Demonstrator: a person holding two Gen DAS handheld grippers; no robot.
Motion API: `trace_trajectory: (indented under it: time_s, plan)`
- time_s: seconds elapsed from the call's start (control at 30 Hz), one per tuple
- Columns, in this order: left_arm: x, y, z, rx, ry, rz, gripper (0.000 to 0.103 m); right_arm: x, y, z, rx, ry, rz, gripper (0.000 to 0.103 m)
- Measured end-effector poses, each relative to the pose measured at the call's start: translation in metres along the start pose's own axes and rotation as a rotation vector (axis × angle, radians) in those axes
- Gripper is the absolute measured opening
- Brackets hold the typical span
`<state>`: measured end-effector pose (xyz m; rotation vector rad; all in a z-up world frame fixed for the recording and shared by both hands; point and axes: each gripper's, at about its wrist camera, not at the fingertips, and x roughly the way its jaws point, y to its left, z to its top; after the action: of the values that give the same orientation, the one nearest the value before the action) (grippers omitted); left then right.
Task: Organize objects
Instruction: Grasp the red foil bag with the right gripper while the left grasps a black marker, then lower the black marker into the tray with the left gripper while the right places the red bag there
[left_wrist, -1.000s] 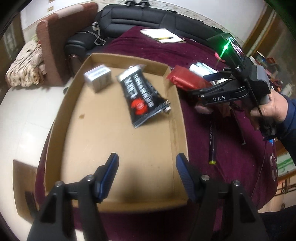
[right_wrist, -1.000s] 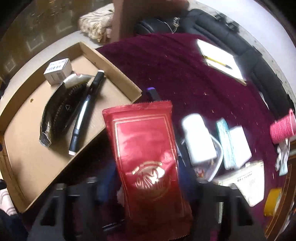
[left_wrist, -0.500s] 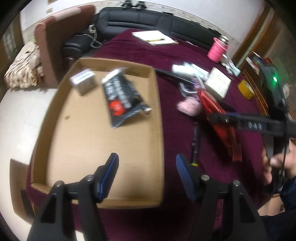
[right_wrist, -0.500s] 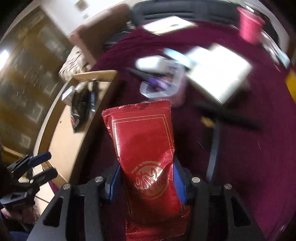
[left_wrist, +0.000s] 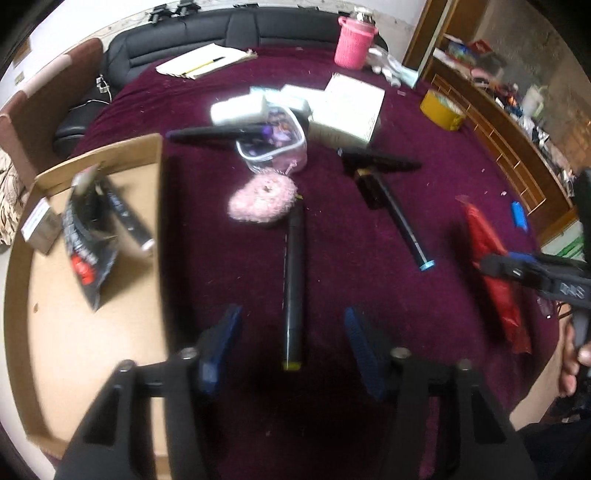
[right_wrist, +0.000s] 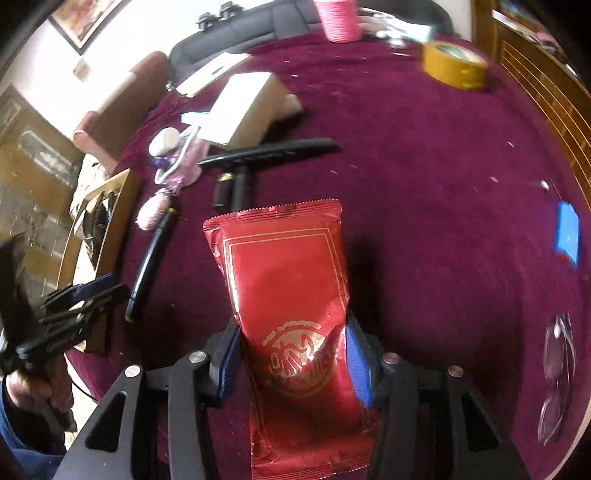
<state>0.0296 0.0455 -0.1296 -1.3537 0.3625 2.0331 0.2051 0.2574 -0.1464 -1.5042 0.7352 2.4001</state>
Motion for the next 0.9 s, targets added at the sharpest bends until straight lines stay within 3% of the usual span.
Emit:
trace_trajectory:
  time_s: [0.07,0.23,0.3,0.37,0.6,0.73,0.9]
  plan:
    - [0.013,0.000,0.004,-0.002,0.028,-0.008,0.039,-0.003,-0.008,-0.004,0.017,-0.003,-0.001,0.054]
    - [0.037,-0.011,0.017,0.034,0.068,0.011,0.034,-0.009,-0.019,-0.010,0.032,-0.017,0.001,0.054]
    - [0.045,-0.015,0.021,0.049,0.079,0.030,0.020,-0.009,-0.018,-0.010,0.032,-0.016,0.004,0.054]
    - [0.052,-0.016,0.026,0.049,0.081,0.042,0.015,-0.009,-0.017,-0.011,0.032,-0.014,0.008,0.054]
    - [0.050,-0.022,0.016,0.036,0.040,0.073,0.014,-0.008,-0.014,-0.009,0.016,-0.017,0.021,0.054]
    - [0.037,-0.024,0.002,-0.024,0.027,0.007,0.014,-0.006,-0.007,-0.005,-0.006,-0.015,0.031,0.054]
    - [0.022,-0.027,-0.004,-0.020,0.001,-0.010,0.014,-0.001,0.008,0.001,-0.041,-0.010,0.051,0.054]
